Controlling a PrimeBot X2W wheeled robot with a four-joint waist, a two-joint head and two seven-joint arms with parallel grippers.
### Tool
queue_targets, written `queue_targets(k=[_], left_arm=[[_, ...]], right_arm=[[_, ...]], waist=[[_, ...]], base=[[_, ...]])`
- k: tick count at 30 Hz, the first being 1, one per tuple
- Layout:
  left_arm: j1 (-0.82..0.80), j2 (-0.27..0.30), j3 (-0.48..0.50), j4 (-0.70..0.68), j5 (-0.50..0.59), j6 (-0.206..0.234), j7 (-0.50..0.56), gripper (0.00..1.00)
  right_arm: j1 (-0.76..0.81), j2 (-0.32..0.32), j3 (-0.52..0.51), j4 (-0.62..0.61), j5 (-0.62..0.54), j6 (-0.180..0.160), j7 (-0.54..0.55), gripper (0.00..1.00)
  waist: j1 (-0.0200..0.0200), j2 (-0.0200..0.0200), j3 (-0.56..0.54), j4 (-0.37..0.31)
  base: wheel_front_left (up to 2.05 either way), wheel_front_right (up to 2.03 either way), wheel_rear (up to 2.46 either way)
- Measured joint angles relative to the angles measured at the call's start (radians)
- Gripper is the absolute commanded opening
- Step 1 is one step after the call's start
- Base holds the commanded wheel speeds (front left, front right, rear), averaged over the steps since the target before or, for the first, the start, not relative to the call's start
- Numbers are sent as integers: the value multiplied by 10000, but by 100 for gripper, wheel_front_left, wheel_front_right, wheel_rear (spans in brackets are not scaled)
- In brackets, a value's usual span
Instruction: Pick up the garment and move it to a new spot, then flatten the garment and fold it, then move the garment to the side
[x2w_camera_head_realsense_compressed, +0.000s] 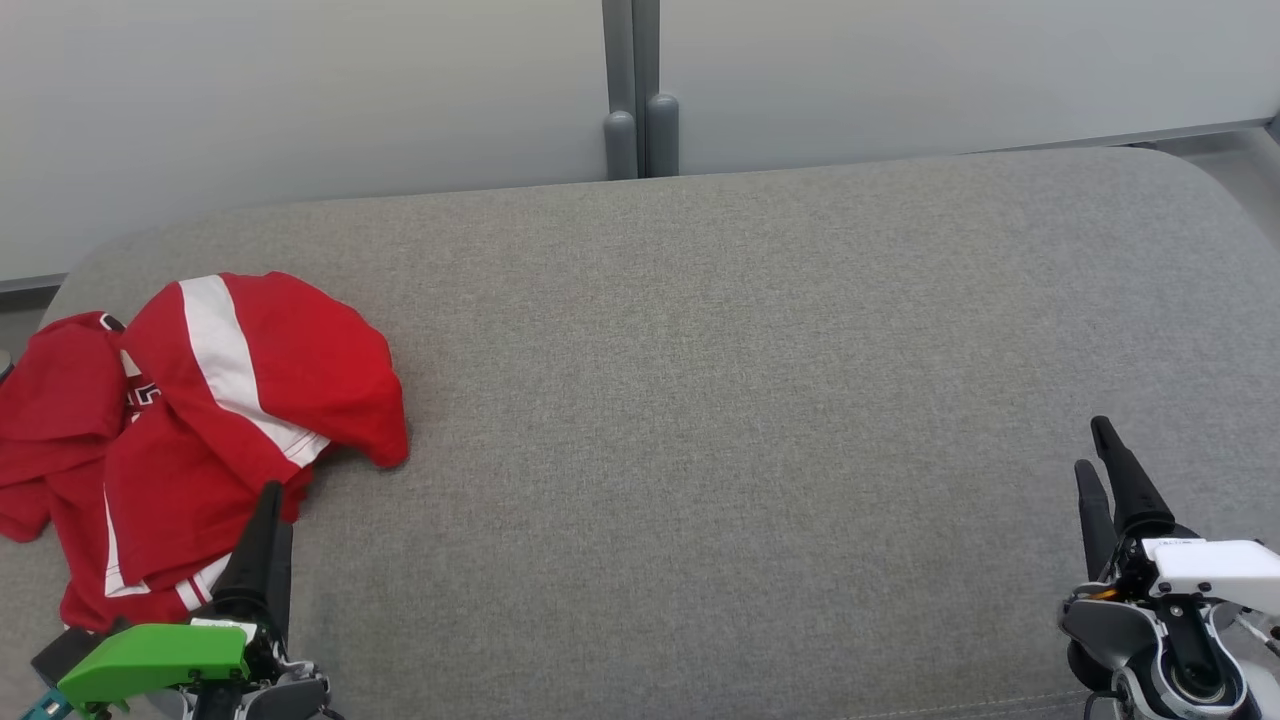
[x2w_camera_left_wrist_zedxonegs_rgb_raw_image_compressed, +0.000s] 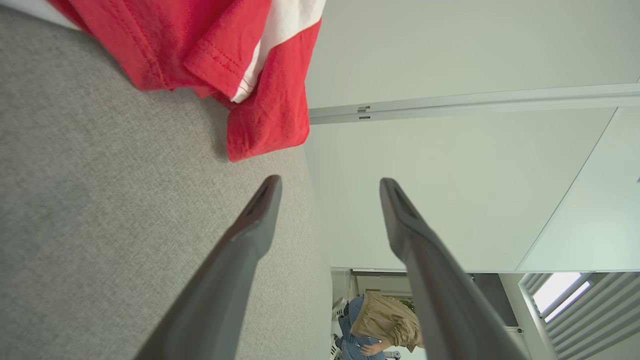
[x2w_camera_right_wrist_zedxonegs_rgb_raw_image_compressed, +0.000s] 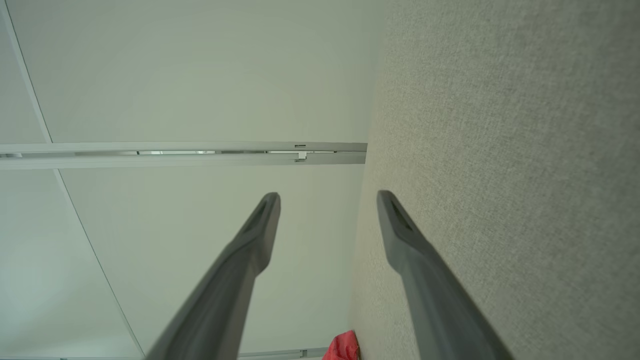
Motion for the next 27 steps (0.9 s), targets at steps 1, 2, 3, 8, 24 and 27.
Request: queue_targets(k=[1, 2, 3, 8, 24, 27], left_arm=[[0, 36, -29, -25, 73, 0, -29, 100], [0, 79, -63, -44, 224, 0, -98, 100], [0, 134, -111, -61, 410, 0, -105, 100], [0, 368, -366, -138, 1062, 0, -433, 100], [-30, 1160, -1287, -362, 4038, 92, -1076, 100], [-33, 1223, -1338, -453, 4562, 188, -1197, 100]], right_arm=[[0, -84, 48, -25, -151, 0, -40, 100], [1, -190, 98, -44, -291, 0, -69, 100], [1, -293, 140, -77, -435, 0, -84, 100], [1, -646, 399, -297, -1413, -157, -249, 100], [-4, -1003, 1434, -930, -4807, -721, -775, 100], [-4, -1066, 1613, -993, -5288, -769, -871, 100]], waist=[[0, 0, 1, 1], [0, 0, 3, 3], [0, 0, 4, 4], [0, 0, 10, 8], [0, 0, 24, 21], [0, 0, 15, 30]], base=[[0, 0, 0], [0, 0, 0], [0, 0, 0], [0, 0, 0], [0, 0, 0], [0, 0, 0]])
